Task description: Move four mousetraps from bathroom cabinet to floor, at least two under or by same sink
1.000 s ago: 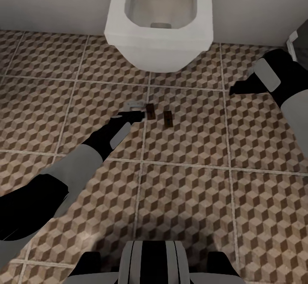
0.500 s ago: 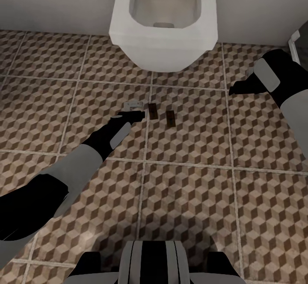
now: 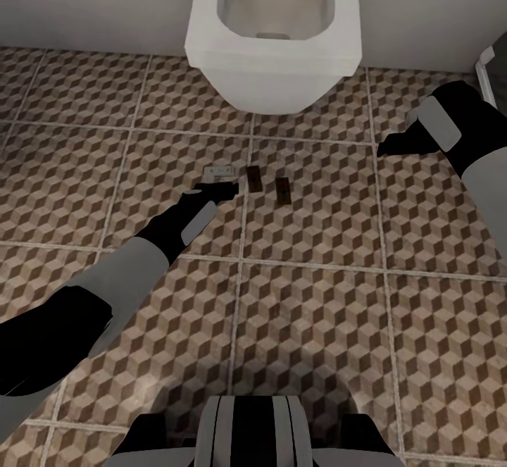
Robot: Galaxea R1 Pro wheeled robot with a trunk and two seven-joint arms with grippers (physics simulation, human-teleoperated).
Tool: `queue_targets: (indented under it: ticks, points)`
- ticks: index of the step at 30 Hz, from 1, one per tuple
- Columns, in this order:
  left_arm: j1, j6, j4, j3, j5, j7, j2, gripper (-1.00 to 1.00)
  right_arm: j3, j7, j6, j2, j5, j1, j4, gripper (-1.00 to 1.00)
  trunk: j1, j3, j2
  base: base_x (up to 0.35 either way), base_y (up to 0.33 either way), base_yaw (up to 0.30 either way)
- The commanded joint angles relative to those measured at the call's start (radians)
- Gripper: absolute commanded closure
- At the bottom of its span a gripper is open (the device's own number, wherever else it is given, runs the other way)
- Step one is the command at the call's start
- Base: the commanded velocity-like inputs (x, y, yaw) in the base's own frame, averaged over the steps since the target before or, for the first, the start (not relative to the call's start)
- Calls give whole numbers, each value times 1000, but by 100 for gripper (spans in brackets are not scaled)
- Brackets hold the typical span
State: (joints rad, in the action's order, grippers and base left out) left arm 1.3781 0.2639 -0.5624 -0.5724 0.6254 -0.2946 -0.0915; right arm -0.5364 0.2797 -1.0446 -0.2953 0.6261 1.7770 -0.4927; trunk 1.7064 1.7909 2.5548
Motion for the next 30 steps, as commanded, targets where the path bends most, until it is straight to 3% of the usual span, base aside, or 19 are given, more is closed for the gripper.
queue_targets:
  ticks: [1, 15, 30]
  points:
    - [1, 2, -2, -7, 10, -9, 1, -100, -8, 7, -3, -2, 11, 1, -1, -100, 0, 1, 0, -18, 11, 0]
    - [1, 2, -3, -8, 10, -9, 2, -100, -8, 8, -3, -3, 9, 1, -1, -100, 0, 1, 0, -7, 4, 0]
    - [1, 3, -3, -8, 11, -9, 3, -100, -7, 7, -3, -3, 9, 0, -1, -100, -7, -57, -3, 0, 0, 0]
